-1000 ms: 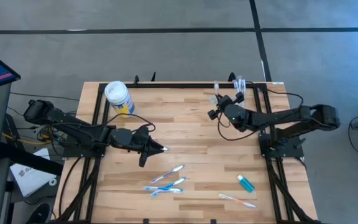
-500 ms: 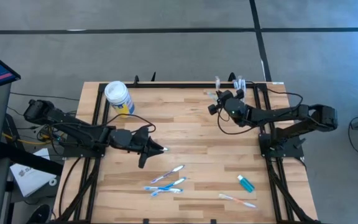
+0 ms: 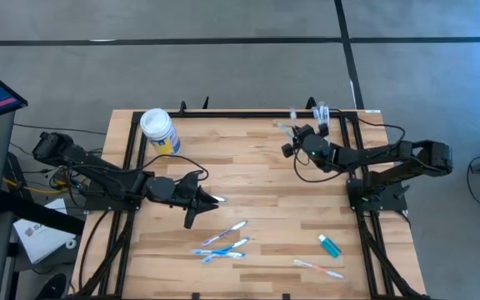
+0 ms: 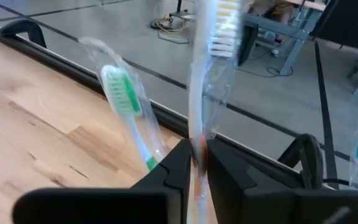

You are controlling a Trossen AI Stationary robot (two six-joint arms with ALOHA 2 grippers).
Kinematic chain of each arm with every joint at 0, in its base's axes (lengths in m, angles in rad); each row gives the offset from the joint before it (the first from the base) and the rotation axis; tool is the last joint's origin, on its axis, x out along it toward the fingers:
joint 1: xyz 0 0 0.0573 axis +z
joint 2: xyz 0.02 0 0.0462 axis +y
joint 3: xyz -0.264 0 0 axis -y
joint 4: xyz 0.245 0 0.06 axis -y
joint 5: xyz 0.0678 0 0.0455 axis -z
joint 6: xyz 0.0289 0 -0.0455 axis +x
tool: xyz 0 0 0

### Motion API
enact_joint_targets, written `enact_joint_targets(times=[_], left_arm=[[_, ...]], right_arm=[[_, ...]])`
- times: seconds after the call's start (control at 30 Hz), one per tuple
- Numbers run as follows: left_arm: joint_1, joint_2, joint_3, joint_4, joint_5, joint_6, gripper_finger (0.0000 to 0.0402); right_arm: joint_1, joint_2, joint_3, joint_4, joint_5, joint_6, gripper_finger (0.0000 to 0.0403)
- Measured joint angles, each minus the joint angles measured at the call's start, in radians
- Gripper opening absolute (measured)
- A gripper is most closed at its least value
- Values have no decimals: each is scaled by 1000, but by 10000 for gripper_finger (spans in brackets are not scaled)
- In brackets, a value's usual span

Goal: Pick & Place toothbrushing station
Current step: Put the left orange toothbrush into the left transparent organizer, then put the mouthwash bottle into the middle transparent organizer

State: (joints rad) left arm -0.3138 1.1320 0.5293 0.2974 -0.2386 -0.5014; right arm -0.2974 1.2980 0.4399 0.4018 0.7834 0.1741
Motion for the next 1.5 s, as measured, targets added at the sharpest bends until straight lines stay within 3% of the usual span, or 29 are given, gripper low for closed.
enact_joint_targets(times=[0.47, 0.93, 1.07, 1.5], left_arm=[[0, 0, 0, 2, -1, 0, 85], [0, 0, 0, 2, -1, 0, 85], [0, 0, 0, 2, -1, 0, 85], [0, 0, 0, 0, -1, 0, 85]], right_arm=[[2, -3, -9, 44, -24, 3, 58], [16, -3, -9, 9, -15, -10, 155], [16, -4, -9, -2, 31, -9, 159], [29, -70, -9, -27, 29, -8, 178]])
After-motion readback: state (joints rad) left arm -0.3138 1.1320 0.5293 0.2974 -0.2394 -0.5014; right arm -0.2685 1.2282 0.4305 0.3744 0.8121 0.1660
